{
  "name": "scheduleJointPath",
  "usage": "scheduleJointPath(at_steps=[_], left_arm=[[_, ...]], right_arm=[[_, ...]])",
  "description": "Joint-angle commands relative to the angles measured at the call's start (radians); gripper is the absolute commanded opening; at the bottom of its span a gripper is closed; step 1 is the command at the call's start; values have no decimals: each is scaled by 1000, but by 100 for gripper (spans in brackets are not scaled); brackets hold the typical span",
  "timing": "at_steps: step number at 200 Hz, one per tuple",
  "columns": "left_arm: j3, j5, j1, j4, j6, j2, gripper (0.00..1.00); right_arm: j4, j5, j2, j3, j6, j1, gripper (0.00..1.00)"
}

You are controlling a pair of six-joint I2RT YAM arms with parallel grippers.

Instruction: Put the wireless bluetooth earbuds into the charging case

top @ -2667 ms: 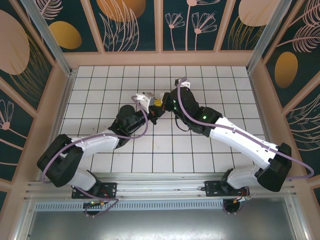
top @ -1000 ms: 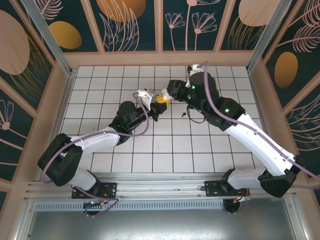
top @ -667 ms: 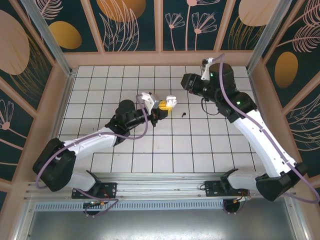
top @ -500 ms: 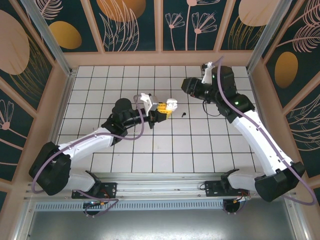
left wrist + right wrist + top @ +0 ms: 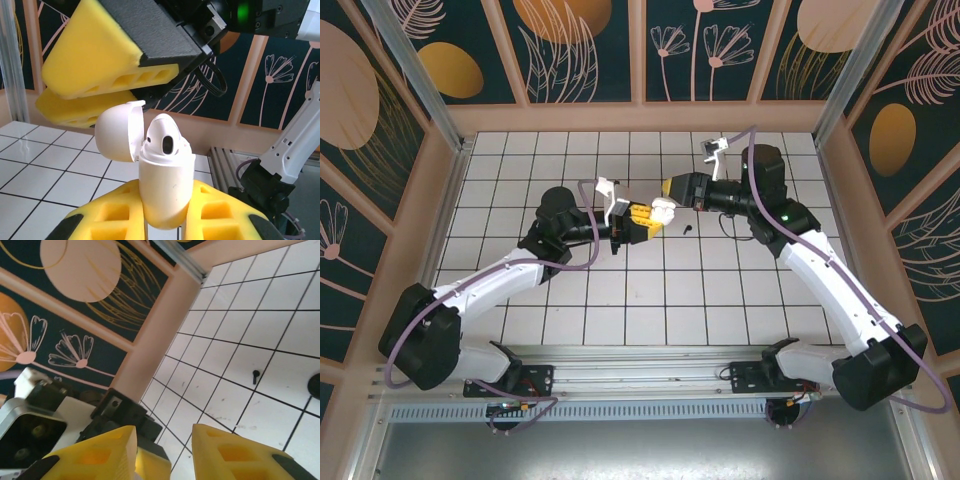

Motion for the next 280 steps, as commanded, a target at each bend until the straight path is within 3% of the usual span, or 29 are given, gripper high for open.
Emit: scheduleJointPath(at_steps=[1,93,169,280], left_arm=[[27,34,7,69,-44,10,0],[37,11,18,106,-74,33,0],[33,-14,33,127,-124,65,0],[25,-8,52,283,-316,82,0]], right_arm=[[79,-90,-16,-20,-6,-6,31],[56,-184,15,-9,11,8,30],[33,-177,-16,-1,-30,35,26],[-59,15,24,-57,-165,110,20]])
